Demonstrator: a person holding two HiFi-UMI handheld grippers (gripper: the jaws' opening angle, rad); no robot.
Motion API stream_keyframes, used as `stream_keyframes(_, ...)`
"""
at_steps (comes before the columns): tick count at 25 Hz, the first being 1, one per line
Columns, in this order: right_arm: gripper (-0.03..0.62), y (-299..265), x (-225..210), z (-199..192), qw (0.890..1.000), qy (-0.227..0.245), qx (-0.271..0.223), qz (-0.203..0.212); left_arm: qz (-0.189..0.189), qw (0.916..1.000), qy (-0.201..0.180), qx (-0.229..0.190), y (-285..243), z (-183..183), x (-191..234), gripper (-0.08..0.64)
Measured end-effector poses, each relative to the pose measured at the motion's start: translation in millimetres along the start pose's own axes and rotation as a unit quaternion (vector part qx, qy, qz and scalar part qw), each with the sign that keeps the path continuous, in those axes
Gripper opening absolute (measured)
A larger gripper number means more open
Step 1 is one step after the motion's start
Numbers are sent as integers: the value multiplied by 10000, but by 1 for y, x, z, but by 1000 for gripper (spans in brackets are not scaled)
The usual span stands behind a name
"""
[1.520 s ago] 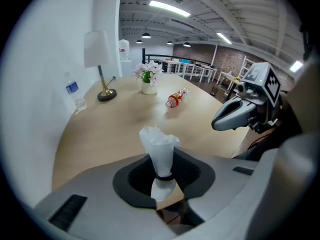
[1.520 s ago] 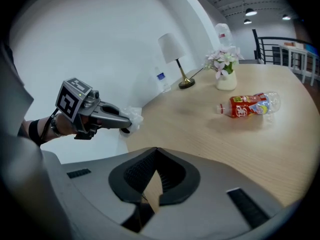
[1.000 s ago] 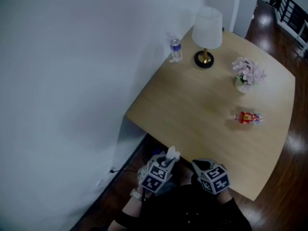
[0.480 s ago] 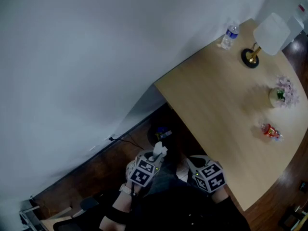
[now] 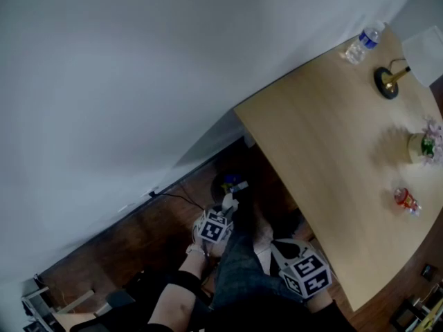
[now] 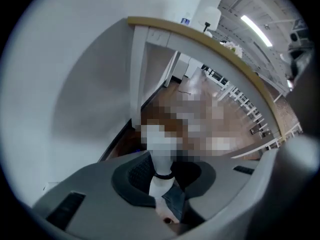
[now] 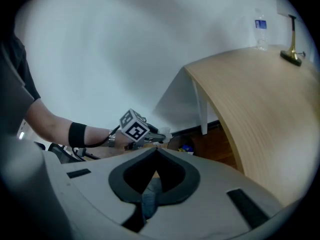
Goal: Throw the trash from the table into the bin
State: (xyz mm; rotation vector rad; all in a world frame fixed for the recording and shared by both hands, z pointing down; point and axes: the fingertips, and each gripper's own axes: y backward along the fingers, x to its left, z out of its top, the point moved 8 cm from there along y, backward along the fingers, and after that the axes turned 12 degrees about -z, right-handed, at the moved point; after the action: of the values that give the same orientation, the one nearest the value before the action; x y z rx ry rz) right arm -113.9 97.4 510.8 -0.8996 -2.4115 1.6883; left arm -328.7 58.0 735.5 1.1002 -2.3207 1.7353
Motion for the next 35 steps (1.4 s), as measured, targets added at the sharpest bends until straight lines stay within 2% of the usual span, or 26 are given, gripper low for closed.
stream_keyframes(5,5,-14,-4,-17,9993,-297,205,-40,116,9996,87,225,-57,-19,46,97)
stream_keyframes(10,5,-31,-6,-28,9983,-498,310,-30,59,9993,208,312,-87,-23,74,102)
stream_keyframes(11,5,-33,-7,-30,9981,-515,322,-29,14,9991,240,340,-92,-22,77,120)
stream_keyframes(12,5,-35,-8,-31,9980,-531,329,-34,-25,9988,275,396,-97,-23,79,170)
stream_keyframes(14,5,-37,-10,-32,9979,-570,319,-52,-27,9979,316,570,-104,-24,84,342)
stream_keyframes(15,5,-38,-11,-32,9978,-586,305,-59,-24,9974,325,650,-106,-25,85,371)
stream_keyframes(19,5,-38,-14,-28,9979,-598,234,-65,-29,9971,317,684,-100,-24,83,379)
stream_keyframes(25,5,-29,-15,-15,9978,-663,-9,-51,119,9990,108,421,-56,-7,63,377)
stream_keyframes(26,5,-26,-14,-12,9978,-650,-64,-56,45,9994,12,357,-45,-1,54,369)
stream_keyframes(27,5,-22,-14,-9,9978,-642,-118,-68,-64,9995,-82,292,-33,5,43,329)
stream_keyframes(31,5,-6,-17,7,9968,-673,-366,-216,-388,9983,-428,-13,26,36,-7,63)
stream_keyframes(32,5,-2,-18,12,9961,-704,-454,-285,-432,9975,-549,-114,43,48,-20,19)
stream_keyframes(35,5,15,-24,20,9929,-829,-714,-474,-669,9921,-980,-401,96,85,-66,1)
